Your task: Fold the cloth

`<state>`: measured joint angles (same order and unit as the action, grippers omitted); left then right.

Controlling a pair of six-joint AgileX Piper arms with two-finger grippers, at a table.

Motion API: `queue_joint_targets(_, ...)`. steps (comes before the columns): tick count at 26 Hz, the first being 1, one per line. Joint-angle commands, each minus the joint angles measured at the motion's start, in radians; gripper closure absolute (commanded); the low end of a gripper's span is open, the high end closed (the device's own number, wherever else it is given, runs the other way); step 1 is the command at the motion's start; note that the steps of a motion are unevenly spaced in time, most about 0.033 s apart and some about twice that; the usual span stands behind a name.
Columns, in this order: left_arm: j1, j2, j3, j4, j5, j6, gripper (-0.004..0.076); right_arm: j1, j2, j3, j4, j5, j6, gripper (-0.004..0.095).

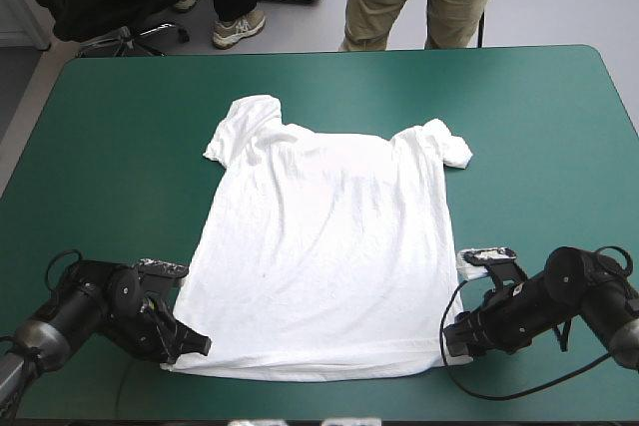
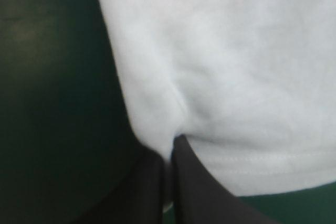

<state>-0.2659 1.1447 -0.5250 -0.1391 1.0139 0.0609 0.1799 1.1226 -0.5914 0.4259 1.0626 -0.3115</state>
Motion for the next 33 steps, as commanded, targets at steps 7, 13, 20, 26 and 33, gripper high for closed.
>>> queue_joint_targets(7,-0.003,0.014,0.009,-0.064,-0.181,-0.001,0.0741,0.038,0.055,-0.01,0.068,-0.017,-0.032,0.0418)
queue_joint_targets(13,-0.003,0.014,0.009,-0.064,-0.179,-0.001,0.0741,0.177,0.133,-0.01,0.013,-0.078,0.046,0.0605)
queue_joint_targets(20,-0.003,0.002,-0.004,-0.064,-0.204,0.016,0.0741,0.215,0.085,-0.019,-0.078,-0.135,0.095,0.0905)
queue_joint_targets(26,-0.003,-0.086,-0.285,-0.008,-0.179,0.025,0.0741,0.213,-0.074,-0.277,-0.221,-0.144,0.136,0.0906)
queue_joint_targets(33,-0.003,-0.025,-0.925,0.152,-0.272,0.066,0.0741,0.213,0.0,-0.925,-0.553,-0.231,0.128,0.0908)
